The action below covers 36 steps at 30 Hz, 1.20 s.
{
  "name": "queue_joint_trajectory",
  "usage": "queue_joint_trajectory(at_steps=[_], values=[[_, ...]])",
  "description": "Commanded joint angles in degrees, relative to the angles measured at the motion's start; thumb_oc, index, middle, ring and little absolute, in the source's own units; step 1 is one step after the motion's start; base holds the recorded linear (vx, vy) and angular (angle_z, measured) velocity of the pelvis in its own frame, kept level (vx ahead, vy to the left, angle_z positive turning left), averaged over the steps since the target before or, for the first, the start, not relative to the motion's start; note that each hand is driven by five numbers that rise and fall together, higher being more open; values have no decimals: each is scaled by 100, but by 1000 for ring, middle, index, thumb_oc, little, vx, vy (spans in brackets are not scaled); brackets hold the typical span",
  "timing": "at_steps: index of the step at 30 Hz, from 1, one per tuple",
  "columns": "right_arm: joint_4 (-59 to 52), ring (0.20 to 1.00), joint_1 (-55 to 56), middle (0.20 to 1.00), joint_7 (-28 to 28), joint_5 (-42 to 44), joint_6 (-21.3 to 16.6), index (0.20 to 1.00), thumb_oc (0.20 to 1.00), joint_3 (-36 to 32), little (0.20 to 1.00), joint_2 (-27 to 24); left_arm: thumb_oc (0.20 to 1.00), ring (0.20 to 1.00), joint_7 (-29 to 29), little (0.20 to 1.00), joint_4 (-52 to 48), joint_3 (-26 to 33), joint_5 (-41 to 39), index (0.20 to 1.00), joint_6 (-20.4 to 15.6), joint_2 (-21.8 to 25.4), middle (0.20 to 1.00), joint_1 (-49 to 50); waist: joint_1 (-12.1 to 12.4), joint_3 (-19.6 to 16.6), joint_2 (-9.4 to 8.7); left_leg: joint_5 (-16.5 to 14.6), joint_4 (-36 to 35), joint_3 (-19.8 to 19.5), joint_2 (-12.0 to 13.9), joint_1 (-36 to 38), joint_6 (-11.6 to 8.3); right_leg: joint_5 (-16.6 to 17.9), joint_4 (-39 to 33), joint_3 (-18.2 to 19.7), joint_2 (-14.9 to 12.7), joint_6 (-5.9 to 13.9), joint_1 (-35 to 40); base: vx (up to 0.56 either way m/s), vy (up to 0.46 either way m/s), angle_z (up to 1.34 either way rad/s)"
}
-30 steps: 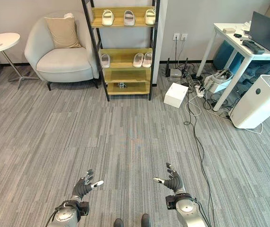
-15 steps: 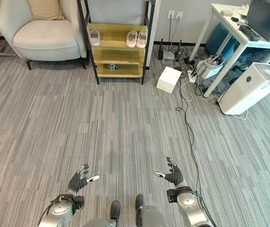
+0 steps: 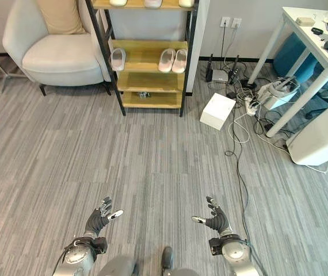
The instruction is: Arrange the slippers neatly on the shoe rack.
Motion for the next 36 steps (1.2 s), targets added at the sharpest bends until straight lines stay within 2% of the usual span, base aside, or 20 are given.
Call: queue_joint_trajectory(at_steps=[1,2,3,5,7,8,11,12,13,15,16,17,20,22,24,26,28,31,35,36], values=[[-409,1000,-58,1000,-30,188,-261,1000,1000,-176,1000,-192,1000,1000,-20,1000,-244,1,-147,1000,-221,-13,1000,-446,-247,321,-178,-184,-3672,301,-95,1727,327,-361,-147,135,-535,775,10,381,-72,3],[-373,1000,-47,1000,-40,159,-254,1000,1000,-174,1000,-198,1000,1000,-5,1000,-276,-27,-98,1000,-204,-26,1000,-416,-289,289,-219,-120,-4740,262,-189,1710,348,-471,-138,74,-606,801,113,453,-36,25],[-287,1000,-74,1000,-97,128,-249,1000,1000,-152,1000,-201,1000,1000,48,1000,-313,-56,-24,1000,-177,-37,1000,-428,-340,263,-168,523,-6007,126,-162,1643,326,-574,-121,-22,-553,753,231,447,5,25],[-132,1000,-197,1000,-219,99,-224,1000,1000,-147,1000,-154,1000,1000,147,1000,-224,-45,18,1000,-216,-49,1000,-519,-377,250,-125,608,-6709,0,-237,1374,251,-648,-130,-60,-475,806,436,466,110,-1],[-169,1000,-172,1000,-143,80,-189,1000,1000,-124,1000,-132,1000,1000,126,1000,-214,13,1,1000,-231,-37,1000,-442,-324,142,-106,587,-6709,11,-202,1401,251,-696,-73,74,-473,857,538,610,270,-16],[-220,1000,-79,1000,-71,-28,-169,1000,1000,-81,1000,-40,1000,1000,88,1000,-192,-20,103,1000,-197,-12,1000,-348,-313,-44,-120,988,-6709,-18,-224,1584,296,-771,43,152,-592,963,672,803,393,-41],[-214,1000,-29,1000,32,-31,-139,1000,1000,-32,1000,86,1000,1000,16,1000,-277,-75,247,1000,-159,132,1000,-259,-267,-181,-201,878,-6709,78,-300,1836,473,-802,669,297,-781,1124,542,601,323,-33],[-172,1000,-59,1000,95,-59,-149,1000,1000,50,1000,169,1000,1000,-7,1000,-376,-101,395,1000,-130,249,1000,-232,-227,-199,-242,693,-6709,144,-397,2065,650,-623,1574,291,-933,1300,268,432,292,-12],[-180,1000,-80,1000,111,-91,-130,1000,1000,86,1000,207,1000,1000,-37,1000,-398,-117,428,1000,-113,285,1000,-225,-207,-173,-230,616,-6692,157,-425,2182,727,-504,2098,237,-1018,1346,36,401,301,4],[-139,1000,-155,1000,120,-124,-143,1000,1000,127,1000,301,1000,1000,-22,1000,-441,-154,549,1000,-106,345,1000,-270,-197,-51,-195,461,-6688,236,-514,2501,897,195,3451,68,-1254,1470,-601,236,203,31],[-139,1000,-156,1000,120,-124,-143,1000,1000,127,1000,301,1000,1000,-22,1000,-441,-154,549,1000,-106,345,1000,-271,-194,-53,-200,462,-6688,240,-520,2498,898,188,3466,74,-1260,1471,-611,273,153,38],[-136,1000,-126,1000,125,-90,-150,1000,1000,136,1000,345,1000,1000,-46,1000,-444,-183,575,1000,-121,377,1000,-305,-193,37,-112,358,-6709,222,-454,2726,907,9,3479,-130,-1308,1382,-779,203,38,34],[-155,1000,-112,1000,149,-60,-127,1000,1000,156,1000,322,1000,1000,-86,1000,-507,-204,577,1000,-139,408,1000,-315,-187,78,19,309,-6709,214,-290,2814,820,-517,2271,-362,-1160,1238,-731,190,-51,7],[-117,1000,-134,1000,119,-58,-99,1000,1000,166,1000,296,1000,1000,-67,1000,-511,-218,596,1000,-136,399,1000,-343,-163,92,31,295,-6709,209,-220,2855,761,-397,1094,-189,-976,1255,-691,124,-138,22],[-86,1000,-140,1000,94,-68,-82,1000,1000,145,1000,281,1000,1000,-68,1000,-508,-207,650,1000,-158,407,1000,-412,-145,71,-21,232,-6706,229,-200,2877,718,-209,249,-17,-917,1332,-505,156,-175,27],[-56,1000,-82,1000,107,-70,-68,1000,1000,152,1000,299,1000,1000,-71,1000,-532,-222,719,1000,-142,379,1000,-366,-119,39,-74,173,-6676,228,-173,2965,679,-145,145,59,-877,1266,-374,187,-181,52],[-39,1000,3,1000,137,-15,-119,1000,1000,100,1000,184,1000,1000,-98,1000,-404,-246,644,1000,-145,244,1000,-385,-132,-183,-138,148,-6709,152,-92,3073,557,-103,-221,24,-778,1147,-14,306,-285,36],[-58,1000,71,1000,133,-8,-150,1000,1000,89,1000,169,1000,1000,-106,1000,-379,-276,639,1000,-126,191,1000,-326,-149,-301,-111,93,-6709,130,-30,3174,480,-253,-221,-13,-731,1092,155,162,-160,-11],[-59,1000,81,1000,174,-4,-171,1000,1000,141,1000,218,1000,1000,-93,1000,-238,-235,561,1000,-119,162,1000,-279,-153,-284,-120,82,-6681,87,36,3295,377,-371,-221,3,-671,992,294,75,-111,-18],[-56,1000,84,1000,187,12,-176,1000,1000,139,1000,226,1000,1000,-97,1000,-202,-227,545,1000,-124,156,1000,-285,-153,-231,-147,12,-6328,121,19,3154,316,-422,-221,-14,-683,952,326,-27,-101,5]])
